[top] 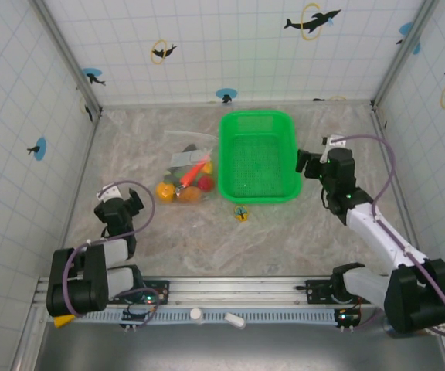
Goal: Place the food in the zip-top bag and seal the zipper
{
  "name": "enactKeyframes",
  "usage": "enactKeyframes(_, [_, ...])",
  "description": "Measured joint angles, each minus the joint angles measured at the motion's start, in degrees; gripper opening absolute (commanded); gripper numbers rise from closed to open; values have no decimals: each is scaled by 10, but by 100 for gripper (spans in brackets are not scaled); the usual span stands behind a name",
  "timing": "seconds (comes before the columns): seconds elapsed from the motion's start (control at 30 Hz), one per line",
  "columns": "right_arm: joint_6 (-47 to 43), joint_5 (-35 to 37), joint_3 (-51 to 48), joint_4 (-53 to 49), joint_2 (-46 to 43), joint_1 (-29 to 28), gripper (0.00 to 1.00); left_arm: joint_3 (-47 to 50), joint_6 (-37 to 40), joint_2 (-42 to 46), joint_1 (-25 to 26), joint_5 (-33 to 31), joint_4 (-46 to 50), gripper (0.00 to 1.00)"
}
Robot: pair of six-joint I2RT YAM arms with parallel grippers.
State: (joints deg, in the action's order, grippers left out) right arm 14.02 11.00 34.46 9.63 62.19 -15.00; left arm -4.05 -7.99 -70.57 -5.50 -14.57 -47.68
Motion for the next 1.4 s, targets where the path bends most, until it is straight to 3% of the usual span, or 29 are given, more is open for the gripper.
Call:
enactKeyframes(0.2, [-42,111,-182,160,0,41,99,37,19,-40,-2,37,-71,98])
enactKeyframes(0.43, [-66,143,-295,352,102,53,99,37,38,-50,-2,108,-96,98])
enactKeyframes(0.6, [-66,143,-277,379,133,63,99,37,35,-81,11,142,-191,98])
enactKeyframes(0.7, [-64,155,-243,365,148,68,99,37,30,-122,17,129,-253,98])
enactKeyframes(0.8, [-55,155,-277,423,156,85,100,37,25,-160,17,111,-303,98])
enactKeyframes(0.93, [-62,131,-343,498,171,99,100,37,19,-162,18,96,-292,98])
enactKeyframes(1.03, [-72,107,-341,646,243,101,100,38,19,-162,19,92,-287,98])
enactKeyframes(1.4, [-80,42,-342,632,252,113,100,38,23,-162,30,89,-274,98])
